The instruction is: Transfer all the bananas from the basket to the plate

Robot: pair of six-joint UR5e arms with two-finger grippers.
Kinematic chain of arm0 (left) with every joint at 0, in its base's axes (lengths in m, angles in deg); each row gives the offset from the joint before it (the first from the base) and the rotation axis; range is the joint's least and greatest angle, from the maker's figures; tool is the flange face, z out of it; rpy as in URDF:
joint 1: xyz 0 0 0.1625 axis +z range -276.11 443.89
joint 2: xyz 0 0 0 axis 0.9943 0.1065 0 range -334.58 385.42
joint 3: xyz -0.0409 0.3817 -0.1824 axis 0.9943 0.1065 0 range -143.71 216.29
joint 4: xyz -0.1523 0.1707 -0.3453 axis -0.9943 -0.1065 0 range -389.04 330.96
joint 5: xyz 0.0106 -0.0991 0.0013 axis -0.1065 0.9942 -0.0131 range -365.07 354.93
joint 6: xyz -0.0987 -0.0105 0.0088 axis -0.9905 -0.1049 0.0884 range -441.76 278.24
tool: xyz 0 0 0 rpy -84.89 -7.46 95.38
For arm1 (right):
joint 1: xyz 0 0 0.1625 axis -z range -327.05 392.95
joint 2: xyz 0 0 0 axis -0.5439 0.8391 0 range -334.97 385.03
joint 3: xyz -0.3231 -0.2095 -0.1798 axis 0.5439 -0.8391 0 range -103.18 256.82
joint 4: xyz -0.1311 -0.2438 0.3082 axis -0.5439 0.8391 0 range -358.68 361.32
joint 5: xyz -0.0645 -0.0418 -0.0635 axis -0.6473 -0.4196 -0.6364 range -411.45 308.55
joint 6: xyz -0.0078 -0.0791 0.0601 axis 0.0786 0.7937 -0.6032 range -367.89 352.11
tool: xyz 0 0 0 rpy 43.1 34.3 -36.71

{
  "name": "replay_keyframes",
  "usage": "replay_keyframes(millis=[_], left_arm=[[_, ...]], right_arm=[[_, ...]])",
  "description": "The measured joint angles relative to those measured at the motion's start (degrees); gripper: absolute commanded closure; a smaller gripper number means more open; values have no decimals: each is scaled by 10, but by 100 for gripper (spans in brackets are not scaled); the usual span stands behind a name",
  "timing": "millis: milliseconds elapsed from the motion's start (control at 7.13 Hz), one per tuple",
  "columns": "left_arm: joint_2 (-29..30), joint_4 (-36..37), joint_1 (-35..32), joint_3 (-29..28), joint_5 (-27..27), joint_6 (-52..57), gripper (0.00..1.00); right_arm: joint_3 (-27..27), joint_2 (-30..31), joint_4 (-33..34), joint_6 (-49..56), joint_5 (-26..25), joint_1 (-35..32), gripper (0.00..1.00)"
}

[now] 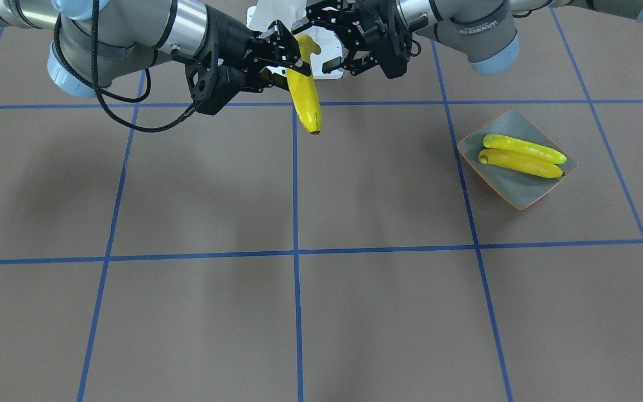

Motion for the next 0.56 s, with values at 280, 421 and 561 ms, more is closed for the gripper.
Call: replay_keyframes(millis=[280, 421, 561], left_arm=[[5, 0, 3, -1, -1, 0, 8], [6, 0, 5, -1, -1, 0, 12], [6, 0, 6, -1, -1, 0, 19]], right_arm=[[1, 0, -5, 0, -2, 0, 100], [1, 0, -10, 0, -3, 0, 100], [1, 0, -13, -1, -4, 0, 100]])
